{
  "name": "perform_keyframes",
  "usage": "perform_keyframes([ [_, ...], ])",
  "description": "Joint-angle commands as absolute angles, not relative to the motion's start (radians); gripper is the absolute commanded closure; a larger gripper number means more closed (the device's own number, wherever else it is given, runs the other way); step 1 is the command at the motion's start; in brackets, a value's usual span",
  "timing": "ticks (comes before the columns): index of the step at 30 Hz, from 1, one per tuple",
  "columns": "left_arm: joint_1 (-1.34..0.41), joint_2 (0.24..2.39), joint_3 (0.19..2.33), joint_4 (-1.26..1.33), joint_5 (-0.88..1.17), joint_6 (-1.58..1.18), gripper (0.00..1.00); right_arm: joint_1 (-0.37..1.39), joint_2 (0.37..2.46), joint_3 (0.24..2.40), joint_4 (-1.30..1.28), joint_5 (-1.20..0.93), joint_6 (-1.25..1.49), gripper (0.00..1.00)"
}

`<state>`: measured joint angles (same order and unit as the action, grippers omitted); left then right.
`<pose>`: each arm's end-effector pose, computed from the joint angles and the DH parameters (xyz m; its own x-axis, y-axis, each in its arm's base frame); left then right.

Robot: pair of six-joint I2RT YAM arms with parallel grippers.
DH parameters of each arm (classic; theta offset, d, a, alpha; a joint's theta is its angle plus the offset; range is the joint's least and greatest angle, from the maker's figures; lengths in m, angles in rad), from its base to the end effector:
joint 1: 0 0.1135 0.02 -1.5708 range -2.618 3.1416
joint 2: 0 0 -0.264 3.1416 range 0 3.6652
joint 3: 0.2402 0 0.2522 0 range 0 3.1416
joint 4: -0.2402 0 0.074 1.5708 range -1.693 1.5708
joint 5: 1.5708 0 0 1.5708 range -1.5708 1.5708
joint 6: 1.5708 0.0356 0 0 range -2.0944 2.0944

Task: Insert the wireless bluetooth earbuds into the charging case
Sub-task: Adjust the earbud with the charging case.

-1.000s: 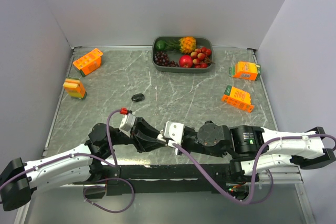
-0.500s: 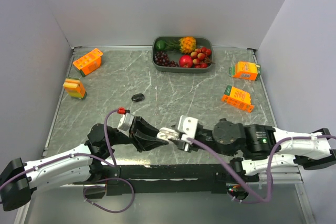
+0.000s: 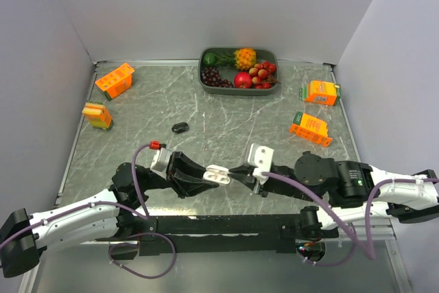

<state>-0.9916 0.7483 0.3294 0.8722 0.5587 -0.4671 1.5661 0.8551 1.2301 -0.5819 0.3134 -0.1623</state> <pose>0.0764 -0.1512 0.2939 -0.2230 -0.3566 -0.9072 0.9745 -0.1067 -0.1975 0.0117 0.1583 0.4361 0.1525 -0.2522 -0.9556 -0.9375 0.2690 -0.2206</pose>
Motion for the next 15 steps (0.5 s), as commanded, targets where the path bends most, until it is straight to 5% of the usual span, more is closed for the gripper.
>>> perform_keyframes([
  [1,-0.992,0.721,0.331,0.905,0.525,-0.443,0.99,1.563,0.885,1.269,-0.618,0.255,-0.133,0.77],
  [15,-0.993,0.721,0.339,0.896,0.529,-0.426,0.99,1.534,0.914,1.267,-0.620,0.314,-0.117,0.66],
])
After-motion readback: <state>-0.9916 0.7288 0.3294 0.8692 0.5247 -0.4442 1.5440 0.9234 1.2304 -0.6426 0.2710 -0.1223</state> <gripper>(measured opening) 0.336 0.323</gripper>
